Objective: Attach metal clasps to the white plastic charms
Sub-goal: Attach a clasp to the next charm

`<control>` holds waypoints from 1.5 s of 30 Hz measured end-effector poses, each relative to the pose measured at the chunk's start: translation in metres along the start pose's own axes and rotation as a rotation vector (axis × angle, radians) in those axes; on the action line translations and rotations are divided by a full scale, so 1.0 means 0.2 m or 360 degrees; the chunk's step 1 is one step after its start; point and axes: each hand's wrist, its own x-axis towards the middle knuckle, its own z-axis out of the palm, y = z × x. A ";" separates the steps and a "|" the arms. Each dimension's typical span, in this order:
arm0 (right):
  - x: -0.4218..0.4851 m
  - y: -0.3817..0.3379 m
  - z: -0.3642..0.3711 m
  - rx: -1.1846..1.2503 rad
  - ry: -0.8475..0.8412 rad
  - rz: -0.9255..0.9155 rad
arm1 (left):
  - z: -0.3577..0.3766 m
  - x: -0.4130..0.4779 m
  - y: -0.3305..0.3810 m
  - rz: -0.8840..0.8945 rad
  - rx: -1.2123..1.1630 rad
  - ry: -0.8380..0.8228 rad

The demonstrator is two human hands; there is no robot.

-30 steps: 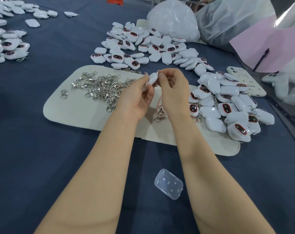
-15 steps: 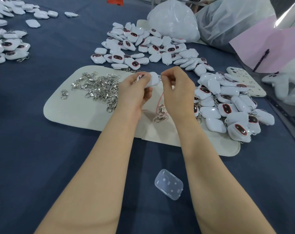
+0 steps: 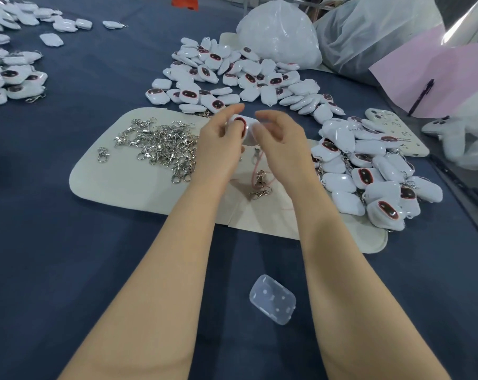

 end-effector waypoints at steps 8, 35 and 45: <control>0.04 -0.02 -0.23 -0.0381 0.1130 -0.0008 | -0.06 0.01 0.02 -0.0201 -0.0479 0.0473; 0.54 -0.02 0.47 -0.0712 -0.0263 0.0121 | -0.03 0.33 0.04 -0.0188 -0.0515 0.0845; 0.59 -0.02 0.48 -0.0576 -0.0113 0.0314 | 0.00 0.43 0.03 -0.0258 -0.0423 0.0747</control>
